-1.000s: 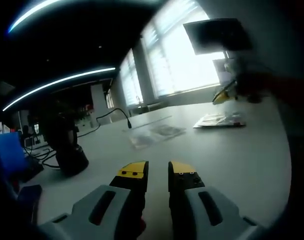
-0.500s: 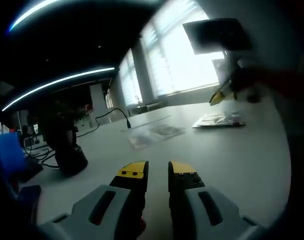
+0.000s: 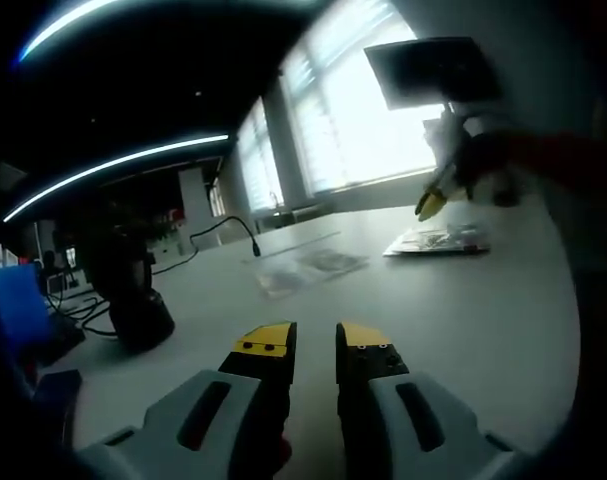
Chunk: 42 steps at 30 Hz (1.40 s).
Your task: Clip sheet goods on table flip sheet goods clip sheet goods scan sheet goods put sheet goods back to table
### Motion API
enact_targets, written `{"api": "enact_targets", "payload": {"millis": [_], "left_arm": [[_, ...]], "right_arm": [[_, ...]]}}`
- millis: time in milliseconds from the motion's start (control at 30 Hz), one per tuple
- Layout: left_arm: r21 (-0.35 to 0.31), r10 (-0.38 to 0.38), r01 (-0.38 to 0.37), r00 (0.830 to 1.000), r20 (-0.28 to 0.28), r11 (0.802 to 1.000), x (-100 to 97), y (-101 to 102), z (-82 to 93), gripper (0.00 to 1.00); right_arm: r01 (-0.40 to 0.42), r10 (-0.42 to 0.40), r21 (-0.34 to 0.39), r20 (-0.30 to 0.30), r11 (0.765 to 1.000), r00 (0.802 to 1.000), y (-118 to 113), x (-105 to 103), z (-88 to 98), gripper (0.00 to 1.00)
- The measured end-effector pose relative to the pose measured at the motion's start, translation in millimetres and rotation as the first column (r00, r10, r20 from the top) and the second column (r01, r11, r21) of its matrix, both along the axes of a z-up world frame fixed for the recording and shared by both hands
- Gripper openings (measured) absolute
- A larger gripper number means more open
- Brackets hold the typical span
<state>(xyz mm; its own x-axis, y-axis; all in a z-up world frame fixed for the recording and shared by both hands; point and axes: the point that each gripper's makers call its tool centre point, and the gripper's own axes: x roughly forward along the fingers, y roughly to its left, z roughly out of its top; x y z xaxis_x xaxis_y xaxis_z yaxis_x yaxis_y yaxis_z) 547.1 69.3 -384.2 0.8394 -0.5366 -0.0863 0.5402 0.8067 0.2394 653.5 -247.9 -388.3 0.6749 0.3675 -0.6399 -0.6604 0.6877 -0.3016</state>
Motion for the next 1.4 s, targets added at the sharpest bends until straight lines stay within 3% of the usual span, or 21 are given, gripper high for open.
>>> {"api": "enact_targets", "payload": {"millis": [500,1400], "left_arm": [[0.003,0.000,0.000,1.000,0.000,1.000,0.3,-0.2,-0.4,0.08],[0.005,0.002,-0.002,1.000,0.000,1.000,0.5,0.4,-0.7,0.08]], "right_arm": [[-0.031,0.028,-0.046,-0.055,0.998,0.998,2.9,1.6,-9.9,0.18],[-0.059,0.050,-0.111,-0.081,0.992,0.995,2.5,8.9,-13.5,0.21]]}}
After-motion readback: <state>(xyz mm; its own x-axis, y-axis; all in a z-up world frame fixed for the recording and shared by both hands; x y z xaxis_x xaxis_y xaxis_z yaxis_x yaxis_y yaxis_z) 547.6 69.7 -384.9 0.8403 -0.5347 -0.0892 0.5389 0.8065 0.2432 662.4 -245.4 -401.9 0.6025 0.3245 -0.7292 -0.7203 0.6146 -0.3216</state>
